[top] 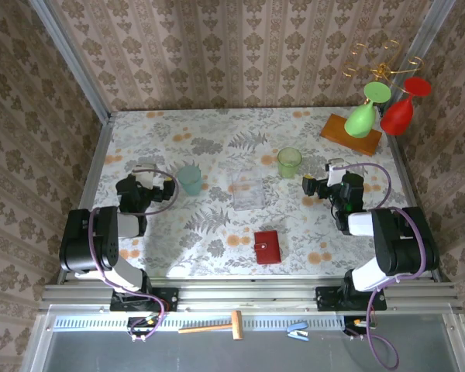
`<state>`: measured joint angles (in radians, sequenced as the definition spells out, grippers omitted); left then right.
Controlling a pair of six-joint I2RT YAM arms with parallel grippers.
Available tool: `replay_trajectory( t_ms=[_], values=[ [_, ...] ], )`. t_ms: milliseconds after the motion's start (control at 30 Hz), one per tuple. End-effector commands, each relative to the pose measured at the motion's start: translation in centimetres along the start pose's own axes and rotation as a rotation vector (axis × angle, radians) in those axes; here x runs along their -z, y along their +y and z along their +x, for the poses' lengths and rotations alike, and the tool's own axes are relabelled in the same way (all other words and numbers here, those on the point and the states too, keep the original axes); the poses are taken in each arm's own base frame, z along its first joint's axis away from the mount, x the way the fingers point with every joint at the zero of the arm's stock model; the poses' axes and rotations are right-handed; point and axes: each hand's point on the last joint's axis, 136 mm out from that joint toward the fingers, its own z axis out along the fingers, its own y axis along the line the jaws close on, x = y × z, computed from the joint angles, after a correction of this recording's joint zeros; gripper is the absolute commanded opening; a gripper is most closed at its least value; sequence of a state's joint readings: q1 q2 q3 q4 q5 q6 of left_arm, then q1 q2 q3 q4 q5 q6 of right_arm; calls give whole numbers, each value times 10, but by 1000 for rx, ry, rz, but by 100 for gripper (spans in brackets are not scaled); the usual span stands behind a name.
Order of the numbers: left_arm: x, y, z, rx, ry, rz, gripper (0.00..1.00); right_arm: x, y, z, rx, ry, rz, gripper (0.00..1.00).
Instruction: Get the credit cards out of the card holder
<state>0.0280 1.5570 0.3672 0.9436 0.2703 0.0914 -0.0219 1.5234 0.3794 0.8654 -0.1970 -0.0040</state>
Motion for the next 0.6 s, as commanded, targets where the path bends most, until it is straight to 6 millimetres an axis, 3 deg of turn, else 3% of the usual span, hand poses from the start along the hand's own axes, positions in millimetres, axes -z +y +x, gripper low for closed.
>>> replay_trajectory(
  t_ms=[0, 567],
  values=[
    [1, -2, -5, -22, -24, 24, 100, -1, 3, -8, 20, -29, -26, 100],
    [1, 2, -6, -3, -24, 26, 100, -2, 2, -8, 14, -28, -29, 100]
  ],
)
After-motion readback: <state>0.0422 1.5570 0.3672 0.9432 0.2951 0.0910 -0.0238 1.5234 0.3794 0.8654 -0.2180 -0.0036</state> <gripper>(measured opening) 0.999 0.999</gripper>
